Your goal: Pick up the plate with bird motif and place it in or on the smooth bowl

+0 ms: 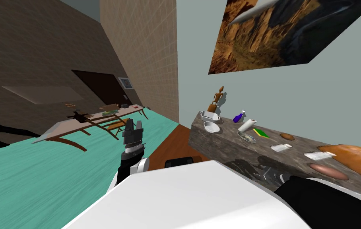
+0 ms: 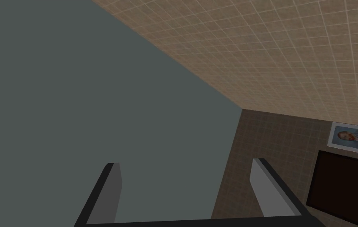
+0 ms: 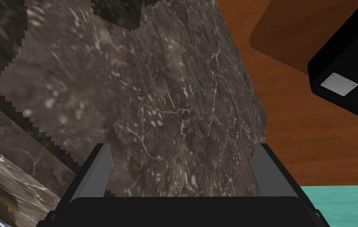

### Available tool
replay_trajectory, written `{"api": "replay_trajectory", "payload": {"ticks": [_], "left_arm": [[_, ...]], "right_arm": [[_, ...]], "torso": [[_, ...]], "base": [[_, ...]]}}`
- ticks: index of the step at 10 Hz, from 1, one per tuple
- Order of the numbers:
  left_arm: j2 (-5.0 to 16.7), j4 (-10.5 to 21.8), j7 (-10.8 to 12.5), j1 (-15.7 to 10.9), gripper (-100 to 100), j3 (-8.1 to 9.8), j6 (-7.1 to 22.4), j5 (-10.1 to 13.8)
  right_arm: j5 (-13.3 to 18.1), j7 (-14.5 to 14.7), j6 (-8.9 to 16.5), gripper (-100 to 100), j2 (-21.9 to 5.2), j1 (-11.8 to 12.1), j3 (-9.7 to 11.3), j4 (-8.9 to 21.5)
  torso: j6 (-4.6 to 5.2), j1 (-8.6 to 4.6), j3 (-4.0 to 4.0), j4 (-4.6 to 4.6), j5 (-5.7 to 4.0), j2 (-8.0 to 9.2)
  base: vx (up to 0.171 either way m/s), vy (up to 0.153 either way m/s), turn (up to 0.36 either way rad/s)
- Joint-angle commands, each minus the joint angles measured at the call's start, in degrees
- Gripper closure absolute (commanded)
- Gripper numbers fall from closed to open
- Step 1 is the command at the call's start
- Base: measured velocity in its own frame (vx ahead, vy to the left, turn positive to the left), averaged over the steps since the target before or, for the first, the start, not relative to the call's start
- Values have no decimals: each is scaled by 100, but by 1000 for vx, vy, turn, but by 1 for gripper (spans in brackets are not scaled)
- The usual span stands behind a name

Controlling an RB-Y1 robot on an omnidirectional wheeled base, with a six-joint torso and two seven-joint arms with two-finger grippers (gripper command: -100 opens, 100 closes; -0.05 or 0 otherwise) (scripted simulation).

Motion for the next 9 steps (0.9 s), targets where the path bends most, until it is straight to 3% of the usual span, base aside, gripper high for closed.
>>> {"api": "replay_trajectory", "payload": {"ticks": [1,3,4,9], "left_arm": [[0,0,0,0,0,0,0,0],[0,0,0,1,0,0,0,0],[0,0,0,1,0,0,0,0],[1,0,0,1,0,1,0,0]], "right_arm": [[99,40,71,-100,-197,53,-45,286],[219,67,148,-100,-431,76,-66,643],[219,67,148,-100,-431,76,-66,643],[448,110,293,-100,-837,86,-98,1253]], "torso": [[0,0,0,0,0,0],[-2,-5,-11,-4,-2,-20],[1,-5,-13,-5,0,-22],[4,-16,-6,-2,-5,-10]], "base": [[85,-5,316],[111,-18,249],[74,-23,43],[82,-41,180]]}}
